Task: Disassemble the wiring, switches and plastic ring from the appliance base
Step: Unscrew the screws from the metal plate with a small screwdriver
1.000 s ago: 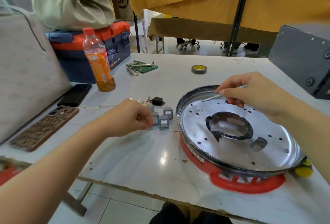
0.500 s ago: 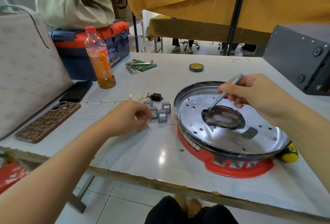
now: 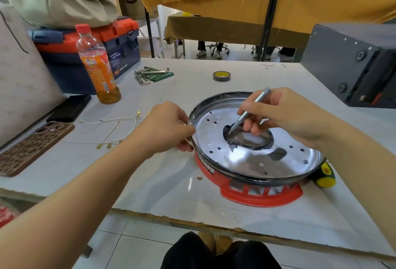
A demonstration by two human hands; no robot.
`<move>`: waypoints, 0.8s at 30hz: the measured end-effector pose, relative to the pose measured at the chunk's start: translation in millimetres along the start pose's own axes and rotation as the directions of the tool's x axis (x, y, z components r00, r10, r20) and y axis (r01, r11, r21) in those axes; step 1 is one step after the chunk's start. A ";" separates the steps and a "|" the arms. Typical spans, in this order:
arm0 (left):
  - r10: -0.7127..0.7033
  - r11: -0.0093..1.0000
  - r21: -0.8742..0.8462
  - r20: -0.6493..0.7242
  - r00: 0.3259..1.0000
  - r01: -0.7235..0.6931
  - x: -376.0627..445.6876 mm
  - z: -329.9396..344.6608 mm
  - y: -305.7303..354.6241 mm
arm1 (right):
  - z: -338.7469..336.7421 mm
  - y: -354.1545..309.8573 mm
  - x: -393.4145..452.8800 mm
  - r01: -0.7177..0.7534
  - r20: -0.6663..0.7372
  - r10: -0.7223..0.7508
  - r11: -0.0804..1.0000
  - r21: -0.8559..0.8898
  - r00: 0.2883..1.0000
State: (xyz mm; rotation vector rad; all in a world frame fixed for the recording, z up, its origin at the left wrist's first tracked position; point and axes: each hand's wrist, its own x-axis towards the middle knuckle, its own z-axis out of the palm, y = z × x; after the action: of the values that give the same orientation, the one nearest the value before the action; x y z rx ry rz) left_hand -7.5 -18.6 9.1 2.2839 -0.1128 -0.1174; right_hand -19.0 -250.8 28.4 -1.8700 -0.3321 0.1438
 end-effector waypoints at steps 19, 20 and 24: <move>0.091 0.983 -0.143 -0.166 0.982 -0.115 51.6 21.1 -7.6 | 34.8 -7.1 31.7 -0.037 0.169 0.040 0.999 -0.022 0.985; 0.093 0.980 -0.159 -0.172 0.981 -0.121 51.7 22.6 -8.4 | 37.0 -6.4 33.1 -0.039 0.168 0.043 0.999 -0.028 0.985; 0.095 0.957 -0.248 -0.217 0.972 -0.149 51.4 28.9 -12.5 | 43.1 -2.6 36.0 -0.039 0.148 0.044 0.999 -0.035 0.988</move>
State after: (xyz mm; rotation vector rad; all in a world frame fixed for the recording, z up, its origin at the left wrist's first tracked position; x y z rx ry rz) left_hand 40.5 -38.2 -21.7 2.0042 -0.1237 0.1579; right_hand 3.6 -200.1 19.5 -1.9034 -0.4002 0.3087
